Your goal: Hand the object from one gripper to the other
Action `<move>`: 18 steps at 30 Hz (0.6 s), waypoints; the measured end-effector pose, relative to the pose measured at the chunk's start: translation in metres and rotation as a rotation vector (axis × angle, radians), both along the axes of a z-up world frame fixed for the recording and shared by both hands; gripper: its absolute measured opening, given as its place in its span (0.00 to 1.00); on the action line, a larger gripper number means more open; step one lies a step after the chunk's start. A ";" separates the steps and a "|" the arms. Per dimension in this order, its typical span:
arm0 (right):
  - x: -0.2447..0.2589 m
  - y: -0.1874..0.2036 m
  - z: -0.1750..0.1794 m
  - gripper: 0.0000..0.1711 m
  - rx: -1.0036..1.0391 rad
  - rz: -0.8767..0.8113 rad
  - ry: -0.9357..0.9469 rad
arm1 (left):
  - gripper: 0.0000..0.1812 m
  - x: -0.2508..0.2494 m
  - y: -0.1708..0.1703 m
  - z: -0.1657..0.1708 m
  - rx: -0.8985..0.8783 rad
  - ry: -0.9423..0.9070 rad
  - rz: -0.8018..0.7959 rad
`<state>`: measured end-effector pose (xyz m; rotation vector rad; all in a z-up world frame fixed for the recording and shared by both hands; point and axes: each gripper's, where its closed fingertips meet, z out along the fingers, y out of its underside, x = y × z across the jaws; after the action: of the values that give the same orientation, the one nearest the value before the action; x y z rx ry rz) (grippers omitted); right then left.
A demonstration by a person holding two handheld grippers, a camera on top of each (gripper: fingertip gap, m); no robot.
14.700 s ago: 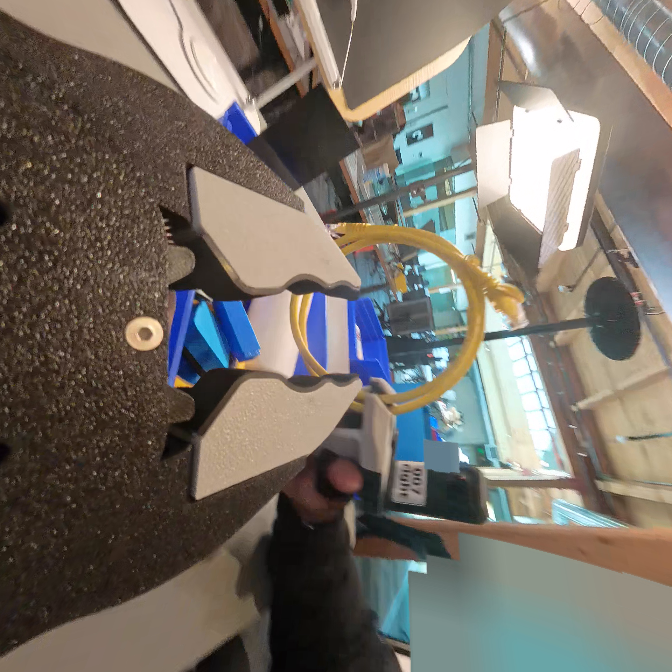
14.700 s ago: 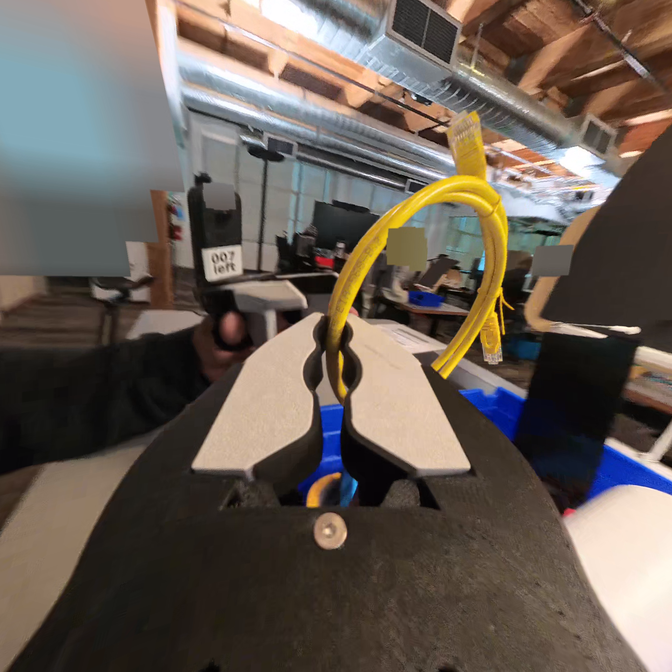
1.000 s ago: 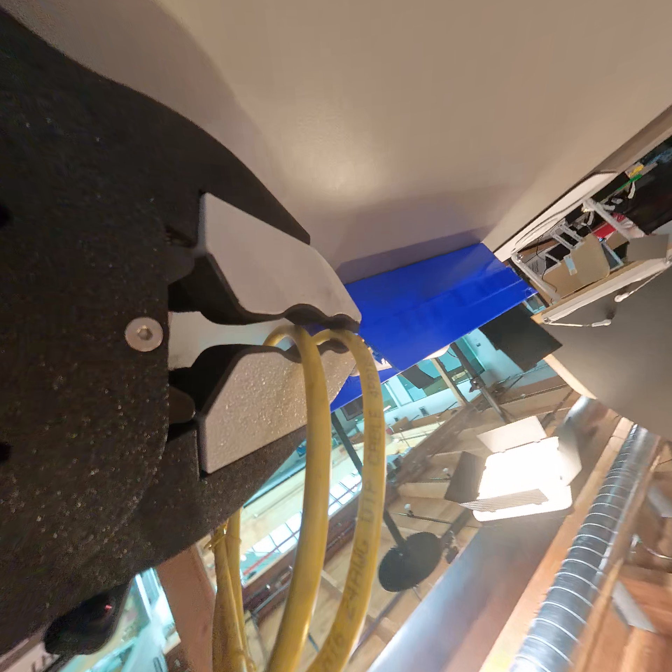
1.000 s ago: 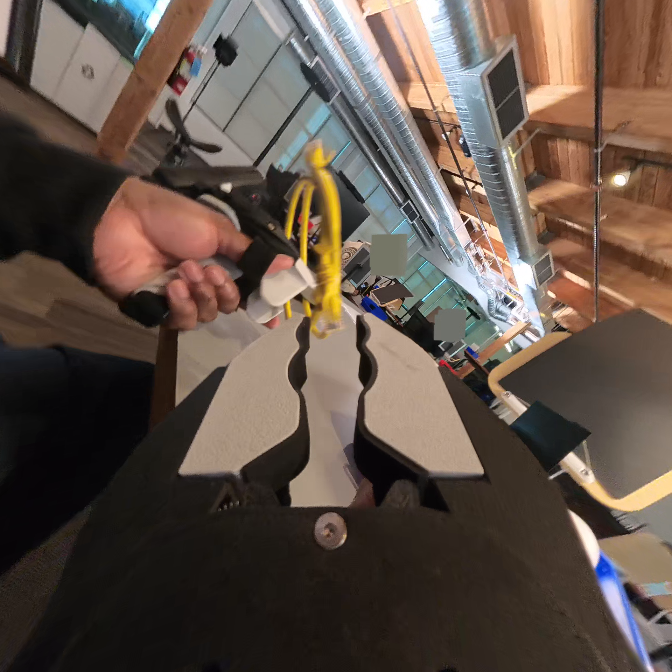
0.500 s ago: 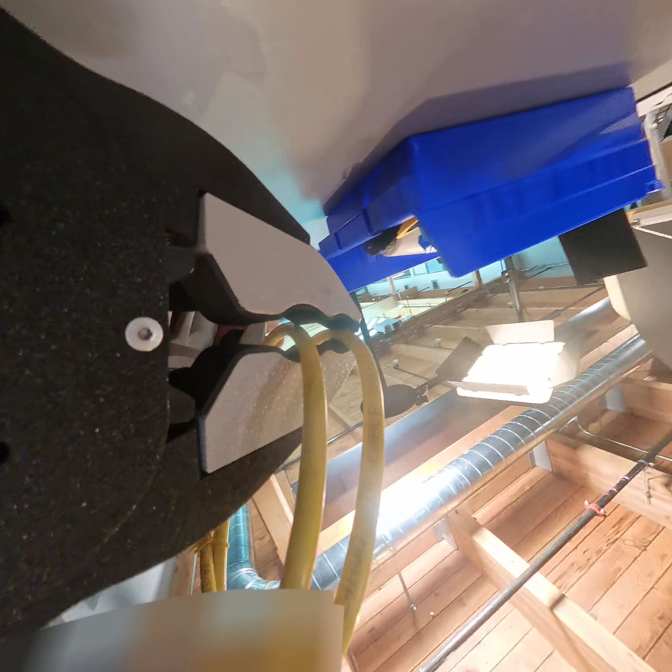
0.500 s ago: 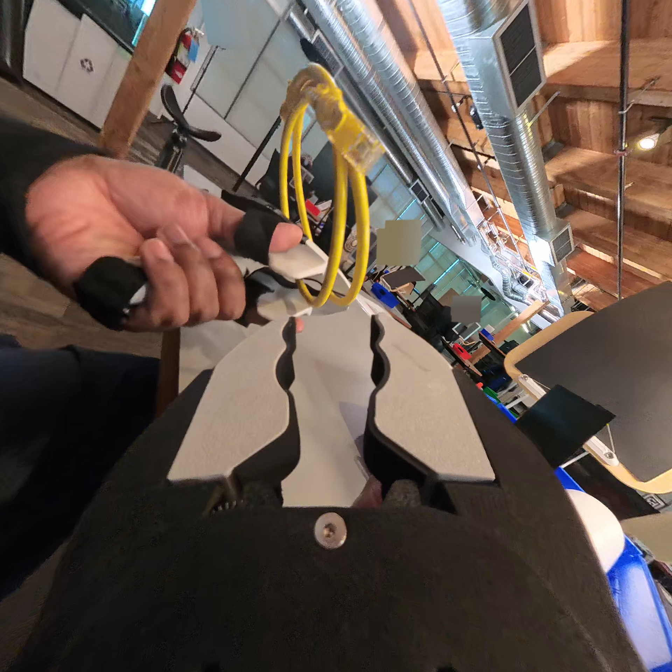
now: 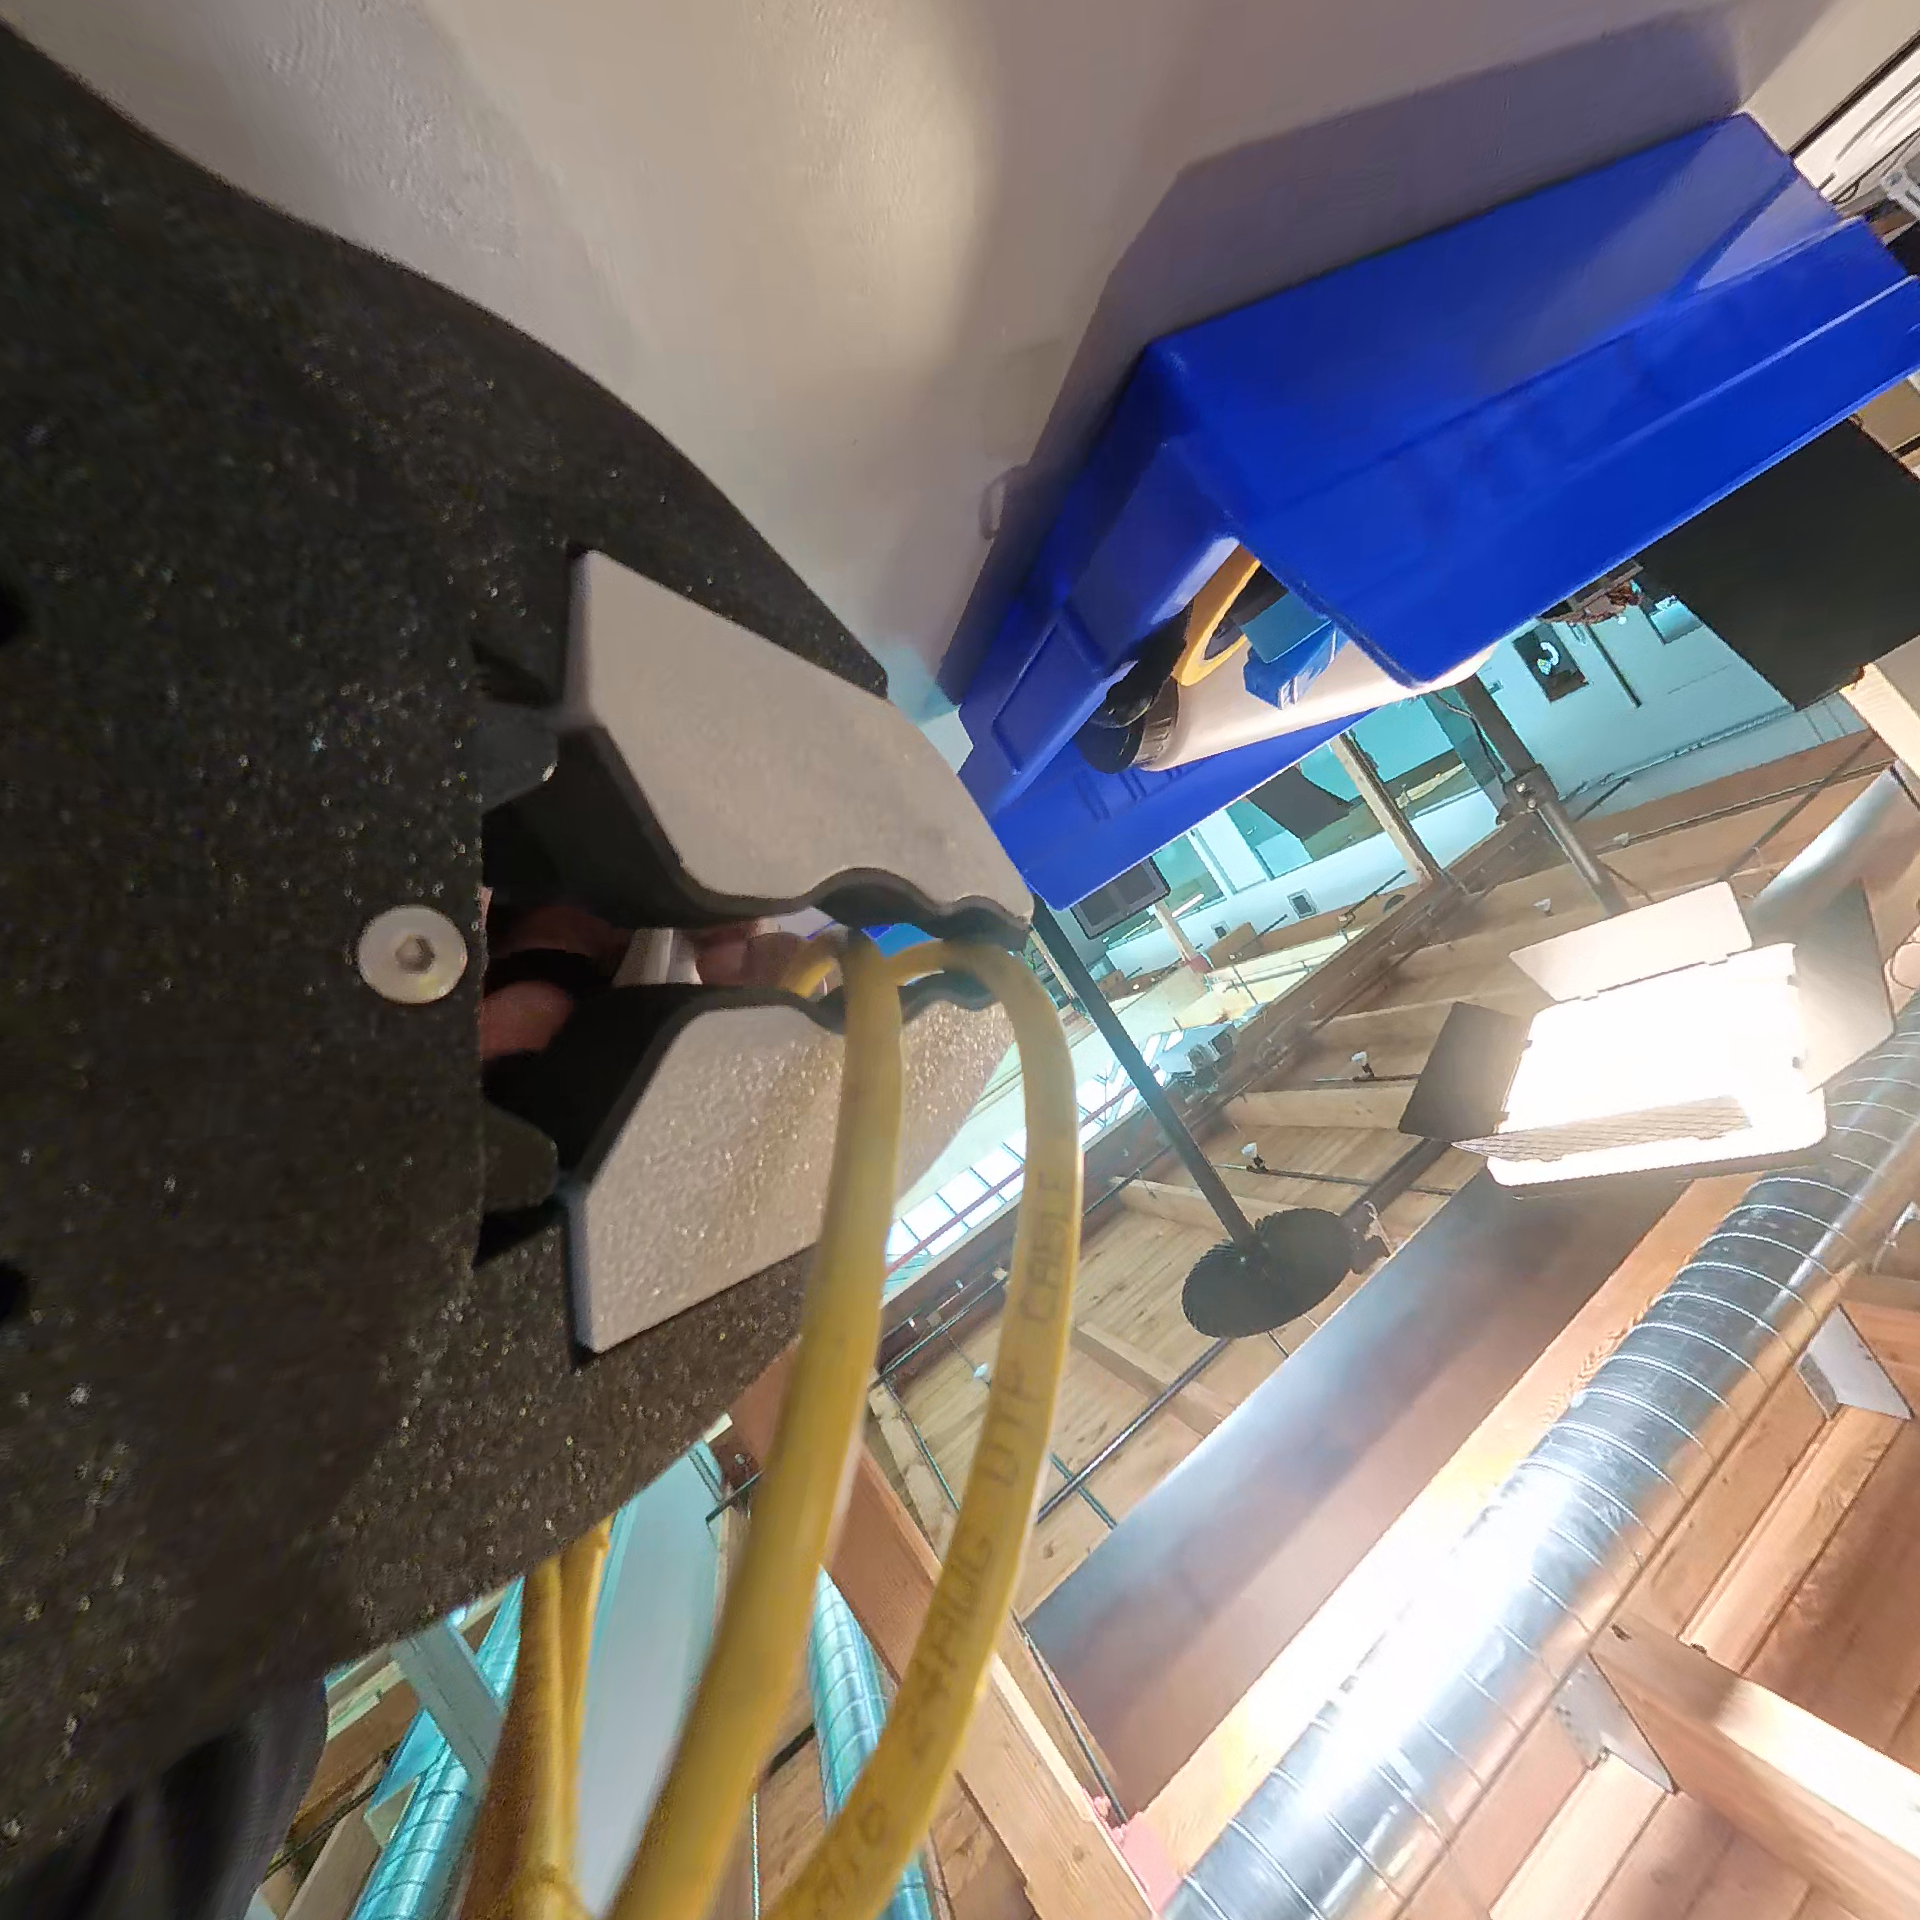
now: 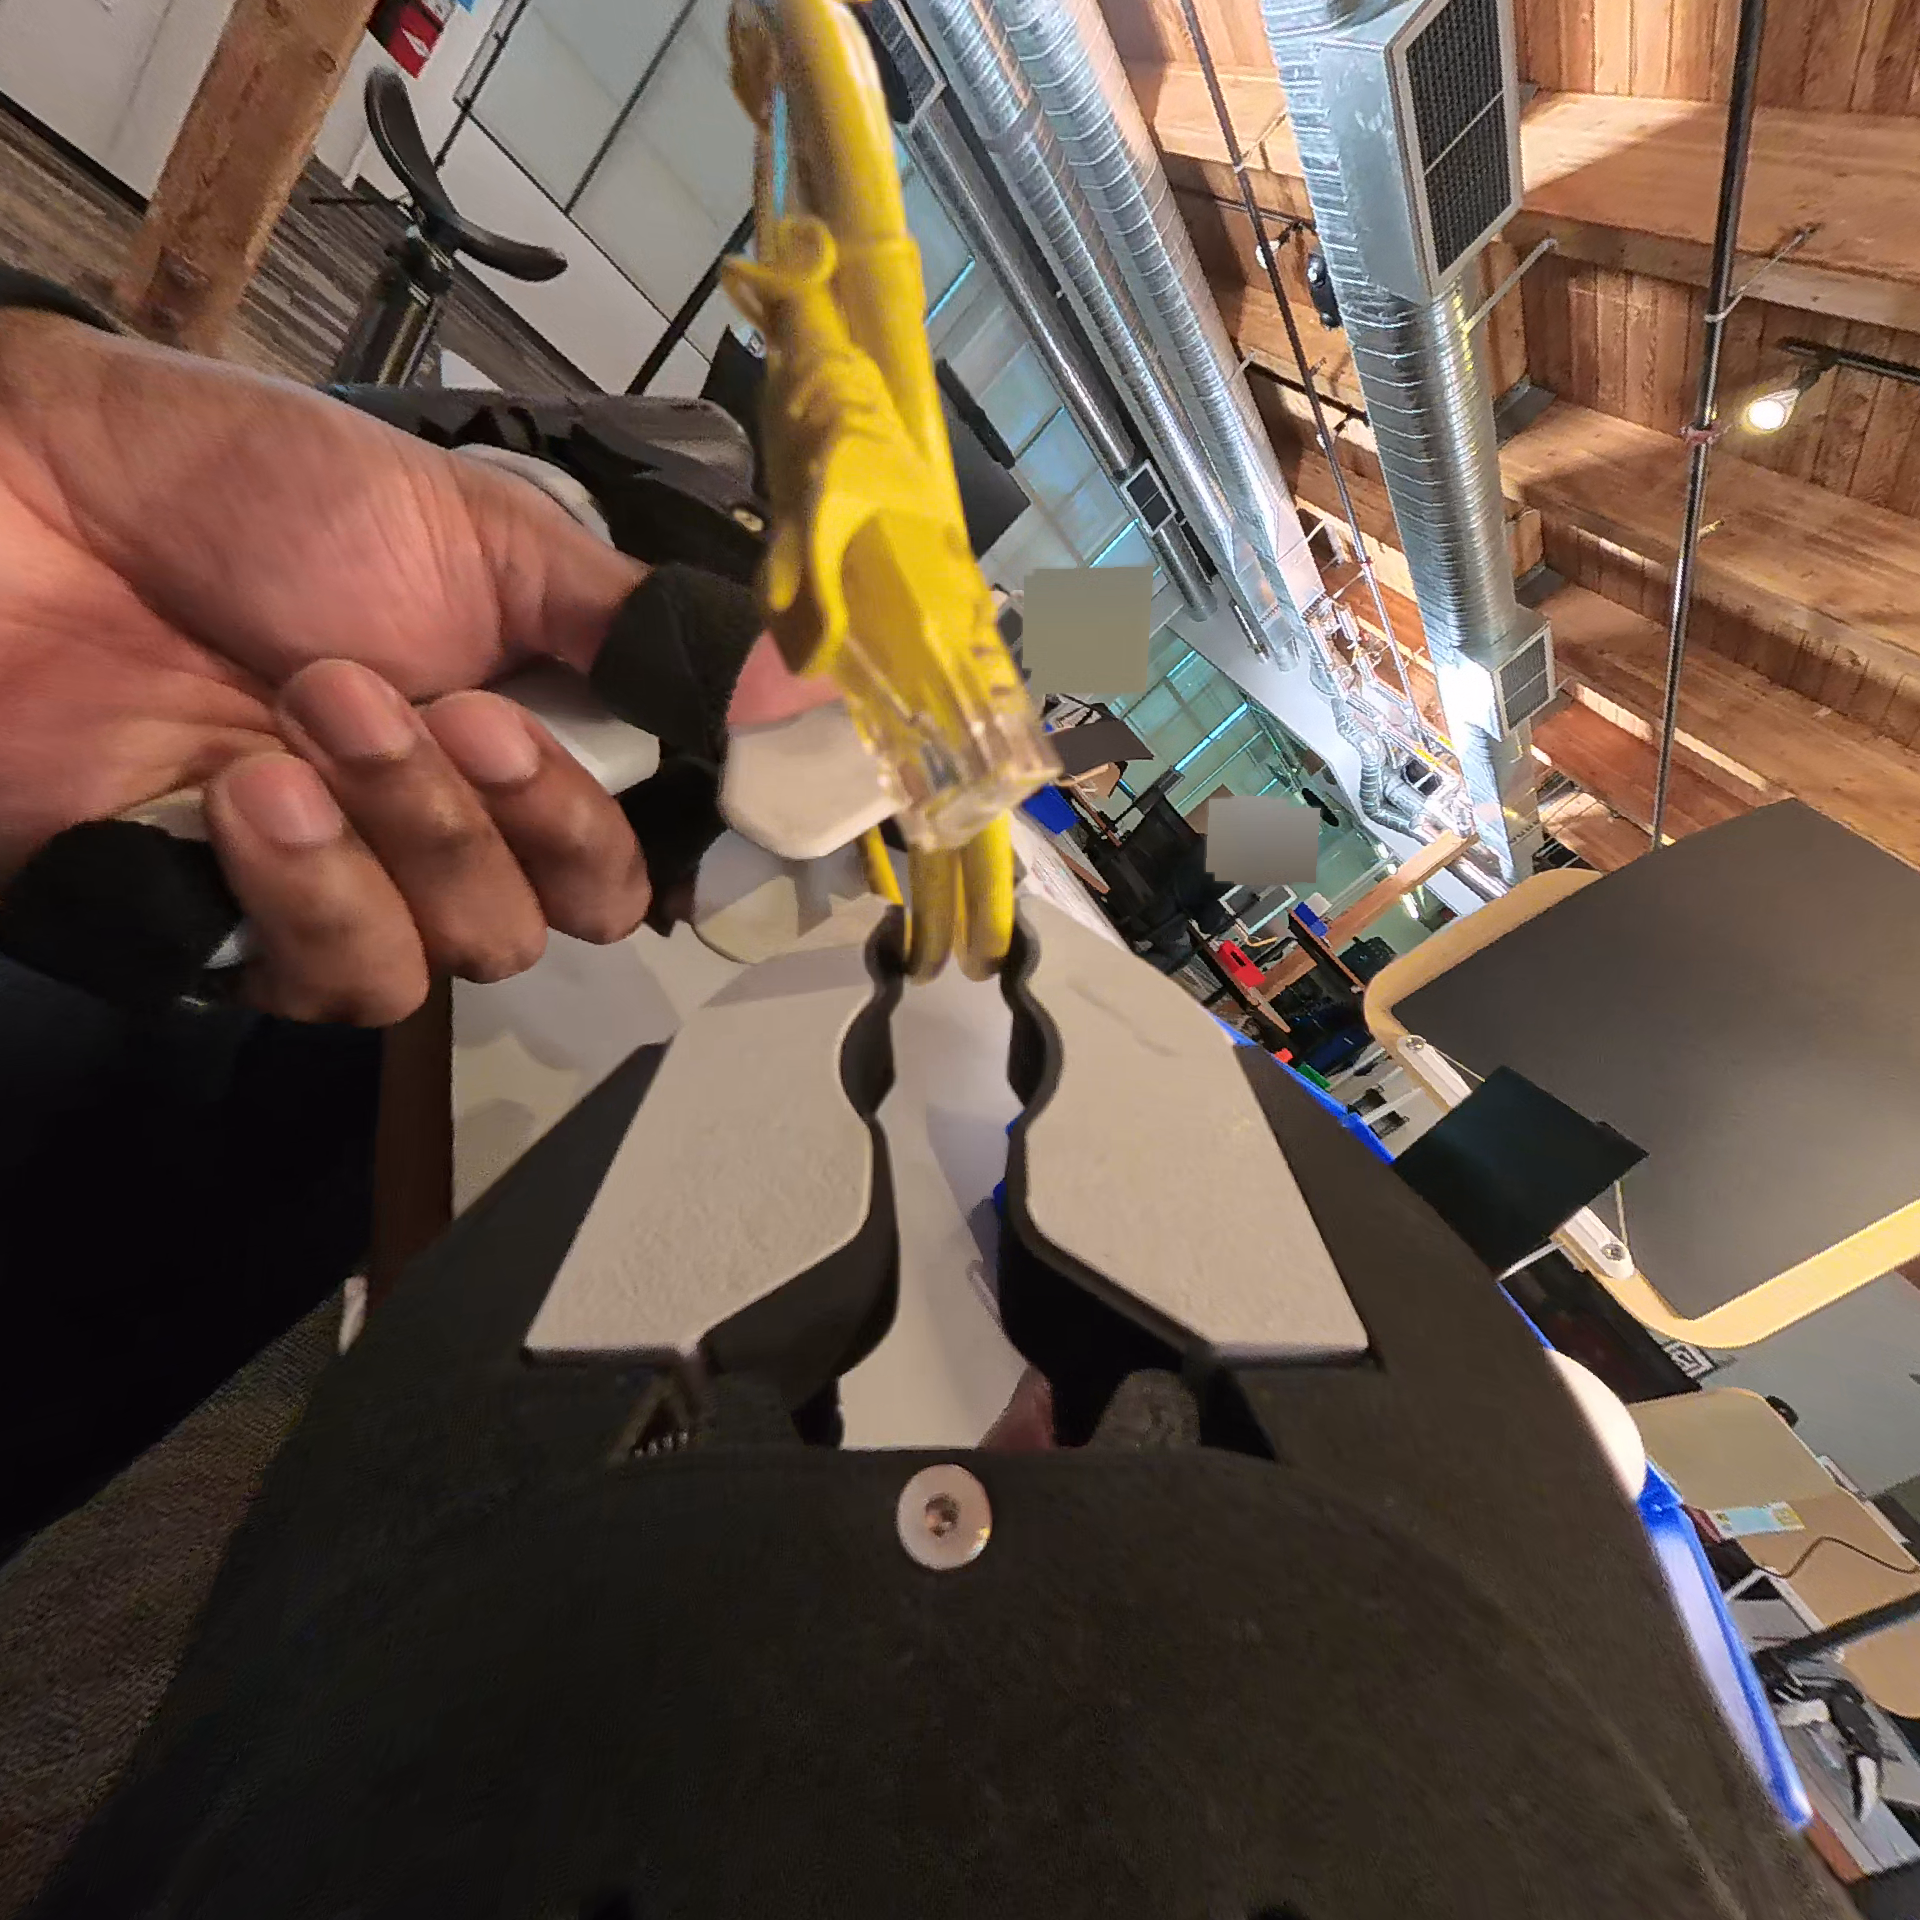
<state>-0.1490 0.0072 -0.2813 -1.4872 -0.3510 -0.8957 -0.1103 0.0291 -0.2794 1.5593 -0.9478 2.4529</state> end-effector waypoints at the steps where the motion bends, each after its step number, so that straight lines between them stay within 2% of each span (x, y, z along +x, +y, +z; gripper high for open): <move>1: 0.002 0.000 0.000 0.13 -0.001 -0.014 -0.003 | 0.03 0.000 0.000 0.000 0.004 -0.002 -0.001; 6: 0.008 -0.001 -0.001 0.08 -0.008 -0.036 0.019 | 0.04 -0.001 0.001 0.003 0.051 -0.036 -0.028; 9: 0.013 -0.004 0.002 0.07 0.018 -0.010 0.118 | 0.11 -0.003 -0.005 0.005 0.137 -0.077 -0.082; 13: 0.020 -0.011 0.010 0.07 0.072 0.028 0.247 | 0.20 -0.010 -0.013 0.003 0.348 -0.145 -0.147; 18: 0.025 -0.017 0.015 0.07 0.109 0.106 0.418 | 0.28 -0.017 -0.002 -0.002 0.685 -0.263 -0.119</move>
<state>-0.1242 -0.0100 -0.2660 -1.4967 -0.0701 -0.4933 -0.1269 0.0269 -0.2819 1.2566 -2.0238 2.4135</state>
